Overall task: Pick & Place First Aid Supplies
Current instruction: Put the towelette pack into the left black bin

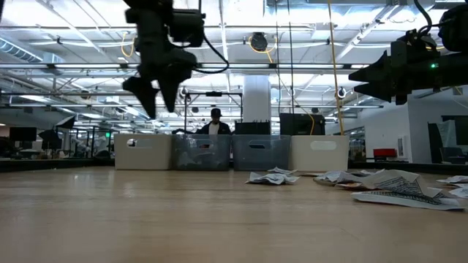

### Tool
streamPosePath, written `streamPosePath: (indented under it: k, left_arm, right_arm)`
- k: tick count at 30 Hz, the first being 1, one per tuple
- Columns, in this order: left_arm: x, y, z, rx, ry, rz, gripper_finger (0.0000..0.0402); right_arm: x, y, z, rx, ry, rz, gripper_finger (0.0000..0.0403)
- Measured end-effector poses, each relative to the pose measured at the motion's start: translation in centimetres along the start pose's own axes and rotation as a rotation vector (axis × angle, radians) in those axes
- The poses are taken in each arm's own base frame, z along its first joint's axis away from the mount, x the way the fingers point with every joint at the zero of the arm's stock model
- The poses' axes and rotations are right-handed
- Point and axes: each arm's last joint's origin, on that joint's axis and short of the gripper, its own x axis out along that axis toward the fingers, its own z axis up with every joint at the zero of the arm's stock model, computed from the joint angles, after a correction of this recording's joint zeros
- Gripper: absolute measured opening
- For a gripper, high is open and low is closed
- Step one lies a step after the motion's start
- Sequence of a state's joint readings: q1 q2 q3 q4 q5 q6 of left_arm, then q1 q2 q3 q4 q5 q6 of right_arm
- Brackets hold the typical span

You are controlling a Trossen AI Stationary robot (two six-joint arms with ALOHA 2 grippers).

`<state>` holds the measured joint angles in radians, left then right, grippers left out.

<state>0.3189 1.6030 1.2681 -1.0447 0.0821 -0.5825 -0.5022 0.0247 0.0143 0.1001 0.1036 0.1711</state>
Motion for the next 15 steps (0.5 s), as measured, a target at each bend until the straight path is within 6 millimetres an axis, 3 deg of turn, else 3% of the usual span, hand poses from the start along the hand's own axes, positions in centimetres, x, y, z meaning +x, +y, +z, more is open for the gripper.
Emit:
streamPosePath:
  k: [15]
  left_arm:
    - [1.3, -1.9, -11.9, -0.072, 0.136, 0.011, 0.0275]
  right_arm:
    - [0.0, 0.0, 0.0, 0.000, 0.000, 0.000, 0.0297]
